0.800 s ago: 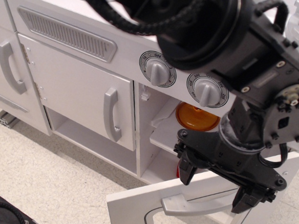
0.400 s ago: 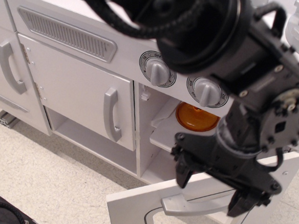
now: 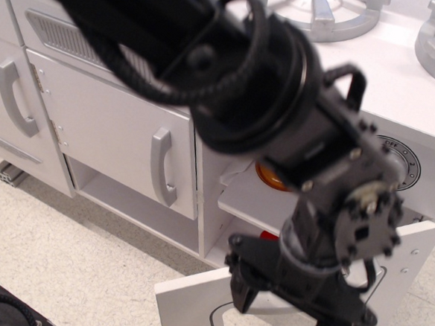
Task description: Close oven
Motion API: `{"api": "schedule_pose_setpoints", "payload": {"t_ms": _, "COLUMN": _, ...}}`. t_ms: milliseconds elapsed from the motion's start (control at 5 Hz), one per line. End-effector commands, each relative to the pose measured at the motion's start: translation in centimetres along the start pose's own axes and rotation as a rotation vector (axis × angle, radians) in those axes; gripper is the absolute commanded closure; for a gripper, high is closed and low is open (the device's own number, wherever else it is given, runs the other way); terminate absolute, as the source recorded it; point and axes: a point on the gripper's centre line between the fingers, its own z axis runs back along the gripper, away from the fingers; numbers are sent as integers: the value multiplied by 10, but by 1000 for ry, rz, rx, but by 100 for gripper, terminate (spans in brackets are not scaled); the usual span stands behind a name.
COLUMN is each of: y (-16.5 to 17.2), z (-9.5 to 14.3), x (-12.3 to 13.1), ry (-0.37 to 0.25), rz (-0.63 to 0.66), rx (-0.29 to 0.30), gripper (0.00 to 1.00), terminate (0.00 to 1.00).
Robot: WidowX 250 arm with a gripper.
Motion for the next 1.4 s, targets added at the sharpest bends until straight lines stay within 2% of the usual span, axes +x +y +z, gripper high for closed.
{"api": "schedule_pose_setpoints", "payload": {"t_ms": 0, "y": 7, "z": -33, "x": -14, "ry": -13, "rz": -3, "rx": -12, "gripper": 0, "terminate": 0}}
{"api": "schedule_pose_setpoints", "payload": {"t_ms": 200, "y": 15, "z": -47, "x": -13, "ry": -8, "rz": 36, "rx": 5, "gripper": 0, "terminate": 0}}
{"api": "schedule_pose_setpoints", "payload": {"t_ms": 400, "y": 25, "z": -51, "x": -1, "ry": -28, "rz": 98, "rx": 15, "gripper": 0, "terminate": 0}}
{"api": "schedule_pose_setpoints", "payload": {"t_ms": 800, "y": 38, "z": -51, "x": 35, "ry": -100, "rz": 245, "rx": 21, "gripper": 0, "terminate": 0}}
{"api": "schedule_pose_setpoints", "payload": {"t_ms": 1200, "y": 45, "z": -55, "x": 62, "ry": -120, "rz": 337, "rx": 14, "gripper": 0, "terminate": 0}}
